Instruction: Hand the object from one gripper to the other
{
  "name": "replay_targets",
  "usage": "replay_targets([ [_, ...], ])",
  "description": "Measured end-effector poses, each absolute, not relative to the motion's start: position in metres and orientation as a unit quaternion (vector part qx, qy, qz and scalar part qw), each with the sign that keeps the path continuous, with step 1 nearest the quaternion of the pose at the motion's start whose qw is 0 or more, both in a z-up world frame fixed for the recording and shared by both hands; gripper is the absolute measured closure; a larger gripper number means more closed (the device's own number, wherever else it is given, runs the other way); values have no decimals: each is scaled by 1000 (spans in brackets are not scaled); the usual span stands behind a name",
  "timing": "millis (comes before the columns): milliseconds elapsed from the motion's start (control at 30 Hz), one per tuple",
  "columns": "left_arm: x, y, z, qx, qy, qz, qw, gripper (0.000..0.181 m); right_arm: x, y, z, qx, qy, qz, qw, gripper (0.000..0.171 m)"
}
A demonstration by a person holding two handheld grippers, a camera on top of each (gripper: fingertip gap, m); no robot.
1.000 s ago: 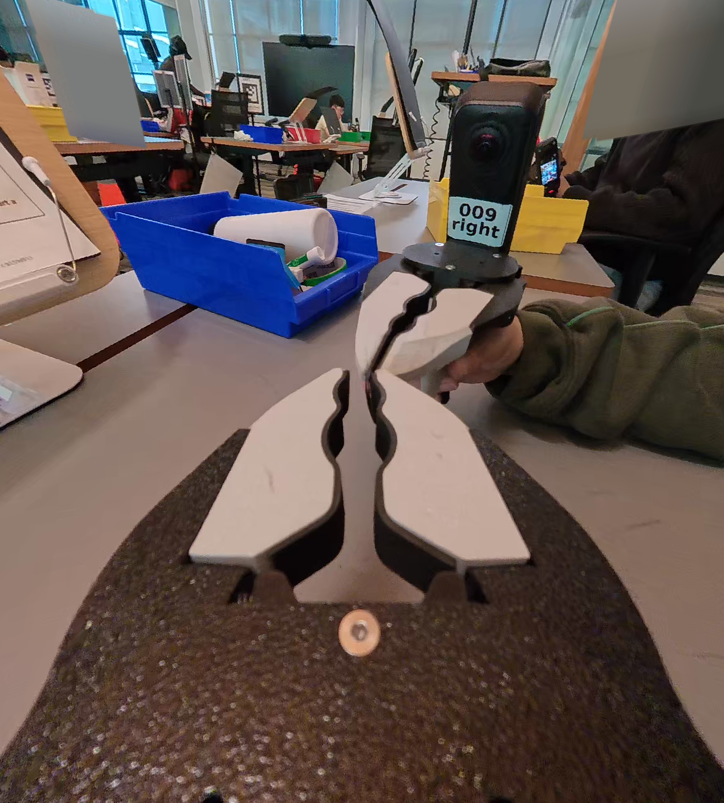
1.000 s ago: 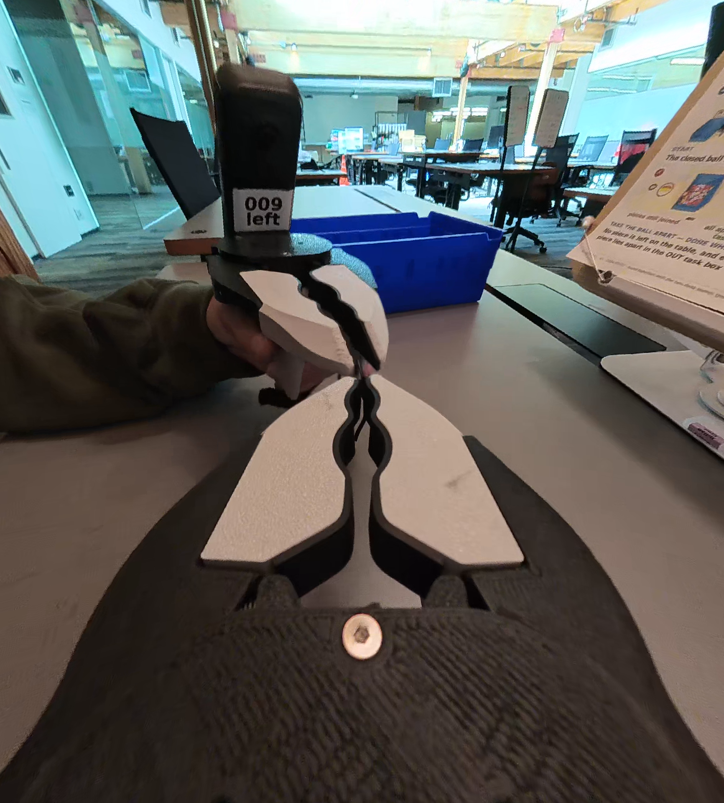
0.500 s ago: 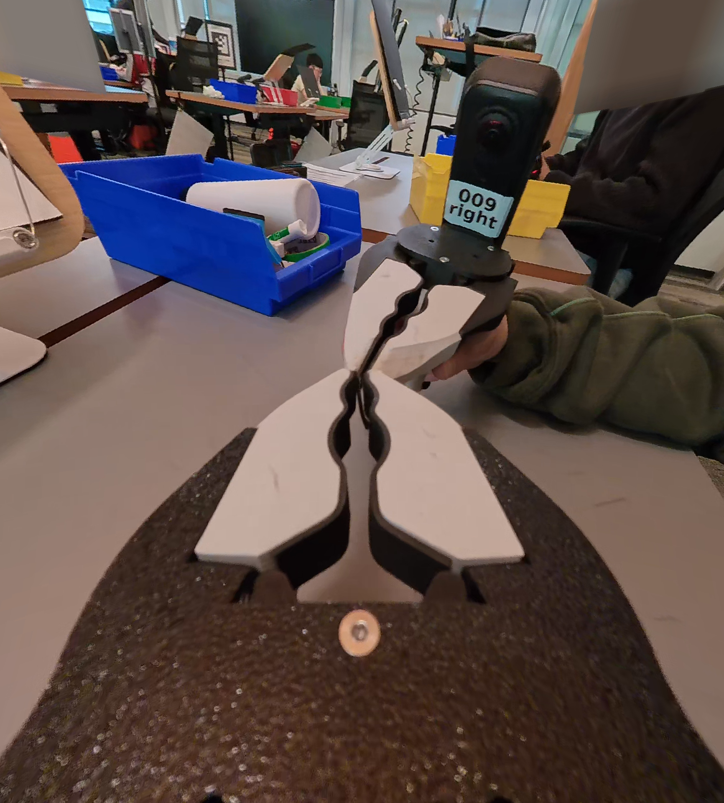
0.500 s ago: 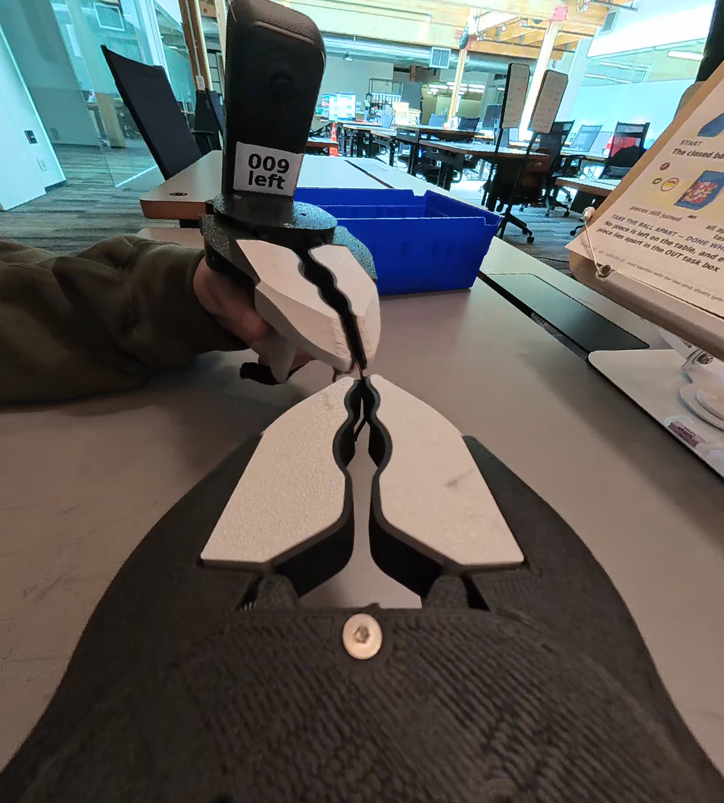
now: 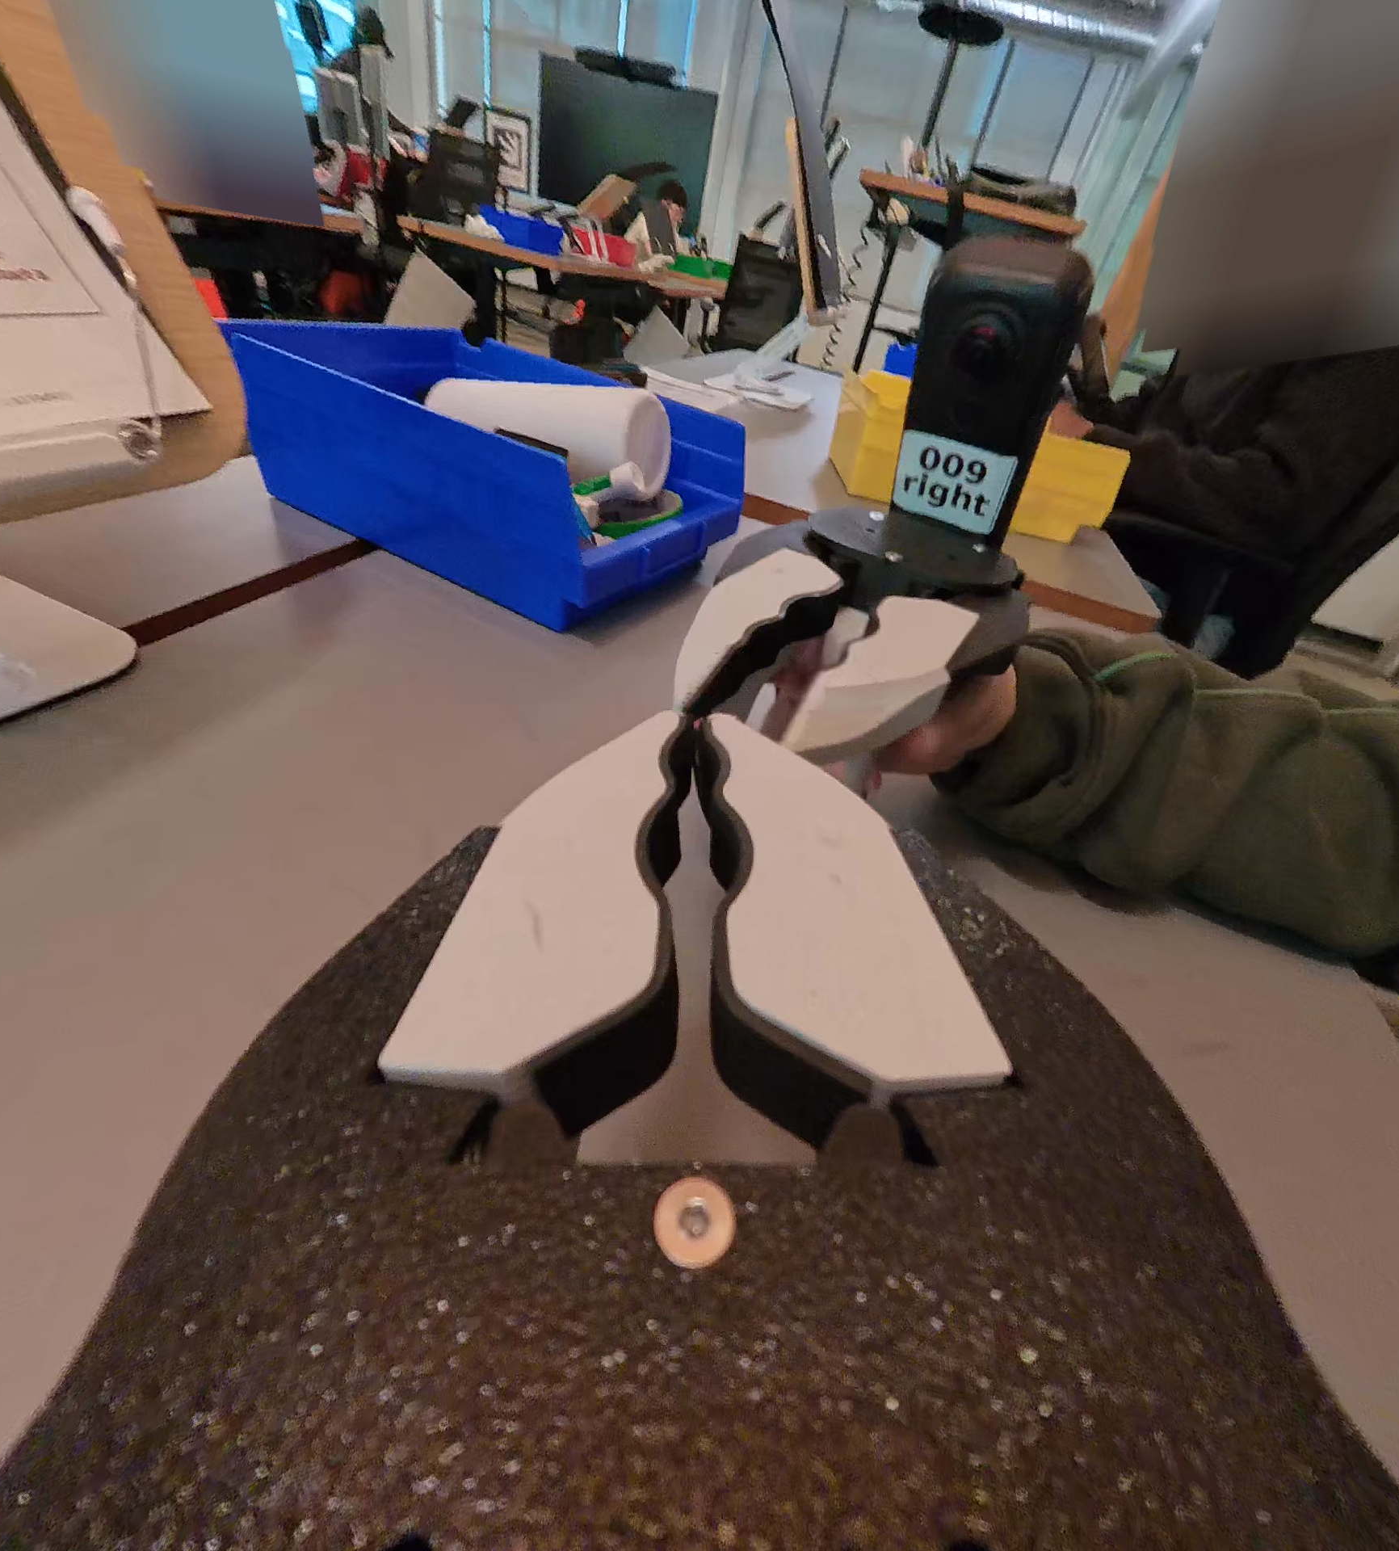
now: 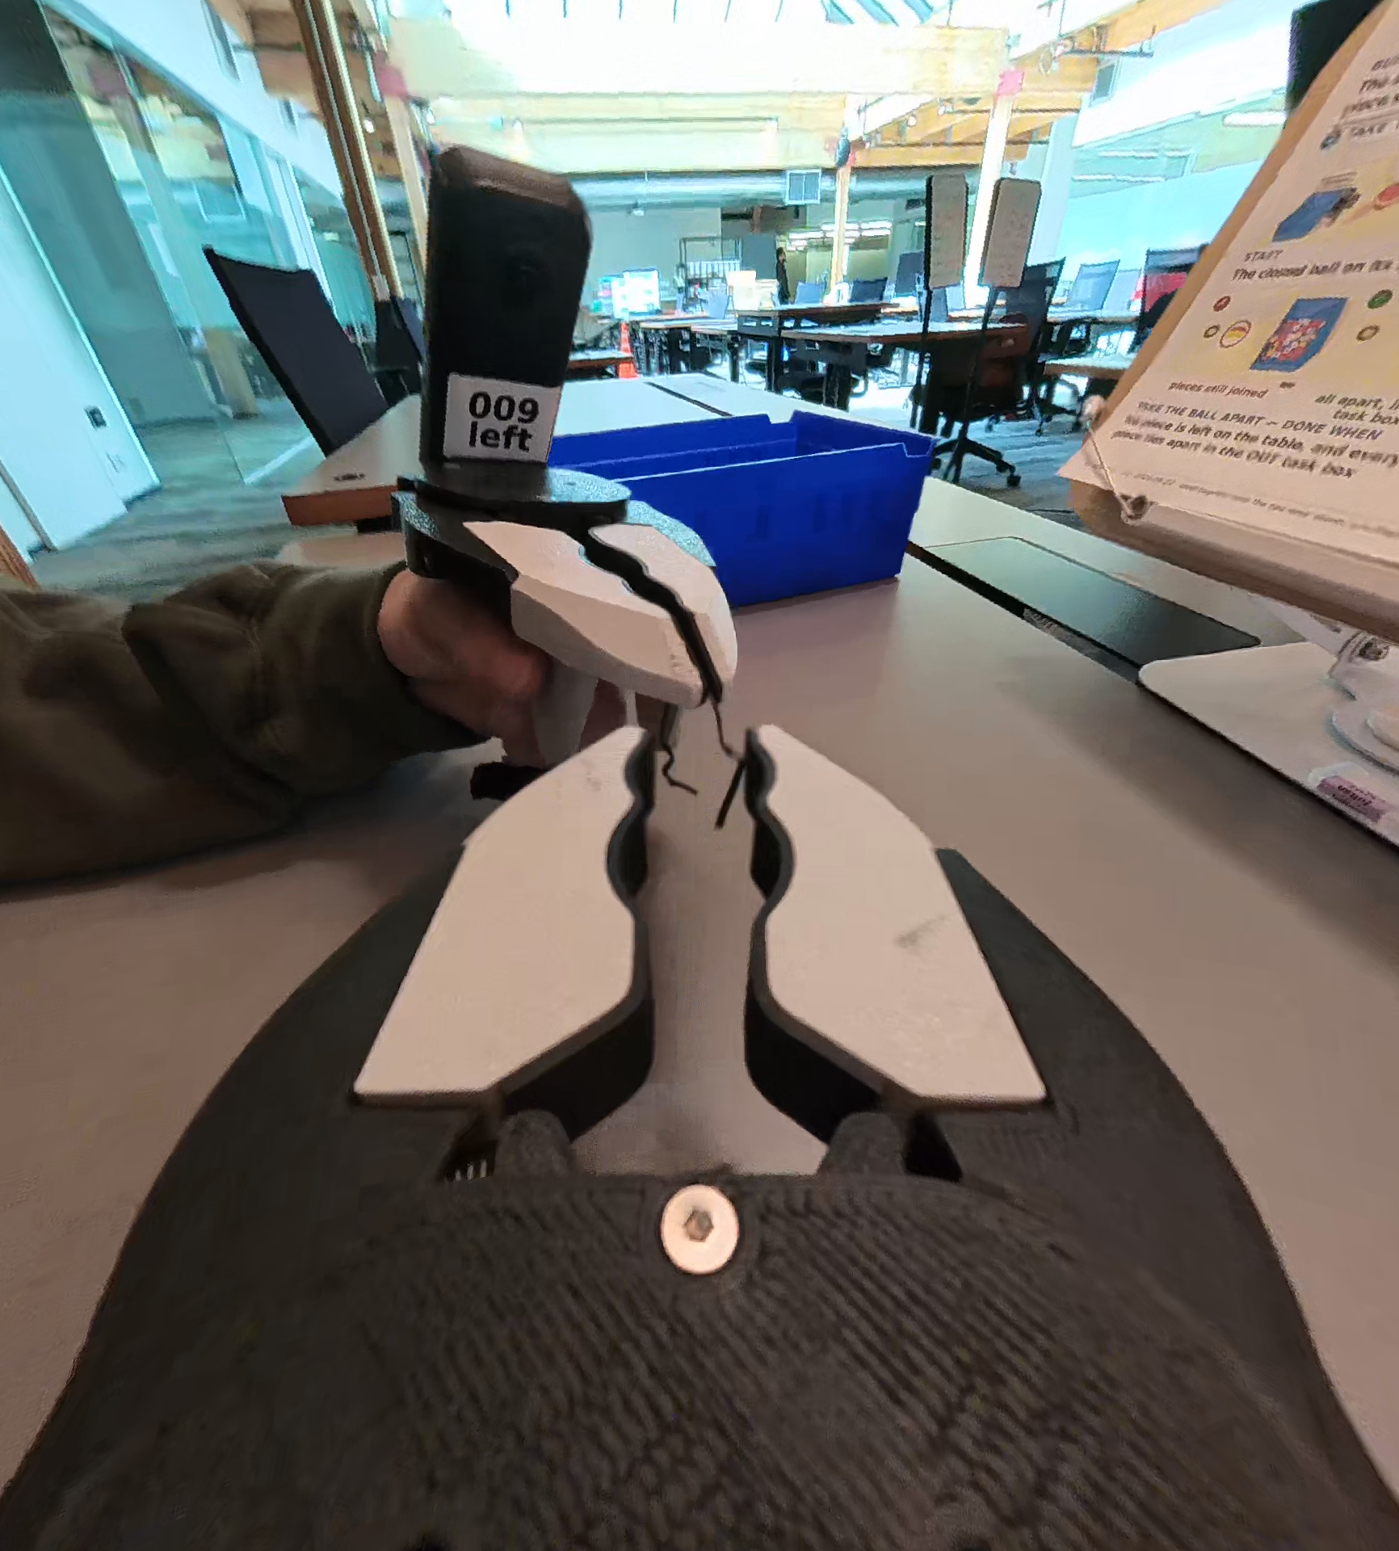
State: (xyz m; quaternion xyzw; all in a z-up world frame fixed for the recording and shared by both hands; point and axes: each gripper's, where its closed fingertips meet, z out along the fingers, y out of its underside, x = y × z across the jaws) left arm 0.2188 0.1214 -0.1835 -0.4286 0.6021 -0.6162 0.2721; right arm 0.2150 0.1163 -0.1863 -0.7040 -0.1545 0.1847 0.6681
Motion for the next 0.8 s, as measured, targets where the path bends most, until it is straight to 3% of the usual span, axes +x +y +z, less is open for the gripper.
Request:
replay_targets([
  [100, 219, 136, -172, -436, 555, -644, 295, 181, 220, 119, -189, -713, -111, 224, 656, 133],
  [400, 210, 131, -145, -367, 495, -723, 311, 181, 200, 124, -171, -632, -24, 401, 662, 154],
  [800, 212, 121, -153, -359, 531, -698, 321, 181, 197, 122, -170, -637, -51, 388, 664, 169],
])
